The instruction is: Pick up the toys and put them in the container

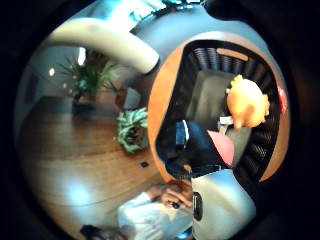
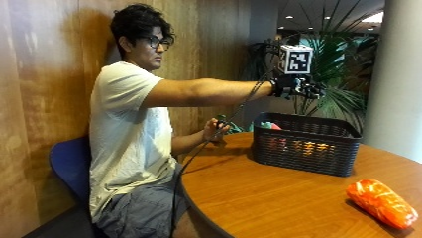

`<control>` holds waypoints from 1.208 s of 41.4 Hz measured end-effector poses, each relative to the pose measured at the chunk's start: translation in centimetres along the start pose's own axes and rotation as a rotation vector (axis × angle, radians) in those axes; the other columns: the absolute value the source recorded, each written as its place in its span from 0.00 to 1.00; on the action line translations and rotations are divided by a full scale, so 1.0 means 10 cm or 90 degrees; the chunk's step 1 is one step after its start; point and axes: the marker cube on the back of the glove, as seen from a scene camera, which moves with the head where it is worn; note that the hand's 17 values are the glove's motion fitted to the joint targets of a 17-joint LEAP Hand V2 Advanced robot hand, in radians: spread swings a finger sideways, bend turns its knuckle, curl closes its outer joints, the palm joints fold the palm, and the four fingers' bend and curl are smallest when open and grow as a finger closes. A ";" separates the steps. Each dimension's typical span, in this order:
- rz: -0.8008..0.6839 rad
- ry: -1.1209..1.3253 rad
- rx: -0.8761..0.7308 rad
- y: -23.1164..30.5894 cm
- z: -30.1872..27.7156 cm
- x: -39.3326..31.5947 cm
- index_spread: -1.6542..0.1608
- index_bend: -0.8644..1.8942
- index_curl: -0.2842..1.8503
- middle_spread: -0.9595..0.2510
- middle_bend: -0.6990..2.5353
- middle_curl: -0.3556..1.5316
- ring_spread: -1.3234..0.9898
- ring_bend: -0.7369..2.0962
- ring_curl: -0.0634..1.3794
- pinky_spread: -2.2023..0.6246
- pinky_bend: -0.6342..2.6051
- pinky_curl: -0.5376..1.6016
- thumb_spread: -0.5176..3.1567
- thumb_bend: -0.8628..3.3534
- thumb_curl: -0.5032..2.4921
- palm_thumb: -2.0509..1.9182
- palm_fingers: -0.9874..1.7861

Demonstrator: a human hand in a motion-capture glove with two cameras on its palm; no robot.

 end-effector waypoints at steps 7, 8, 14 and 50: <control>-0.003 -0.003 -0.002 0.01 0.02 0.01 0.74 0.37 0.38 0.80 0.25 0.43 0.58 0.39 0.48 0.82 0.54 0.40 0.49 0.20 0.38 0.58 0.31; -0.004 -0.003 -0.001 0.01 0.03 0.02 0.74 0.38 0.38 0.80 0.25 0.42 0.58 0.39 0.48 0.82 0.54 0.40 0.49 0.20 0.37 0.58 0.31; 0.007 -0.001 -0.003 0.00 0.06 0.02 0.74 0.38 0.37 0.80 0.25 0.40 0.58 0.39 0.47 0.82 0.53 0.40 0.50 0.20 0.36 0.58 0.32; 0.010 0.043 -0.045 1.40 0.24 0.92 0.74 0.39 0.37 0.81 0.25 0.32 0.58 0.36 0.44 0.81 0.49 0.39 0.51 0.20 0.31 0.58 0.33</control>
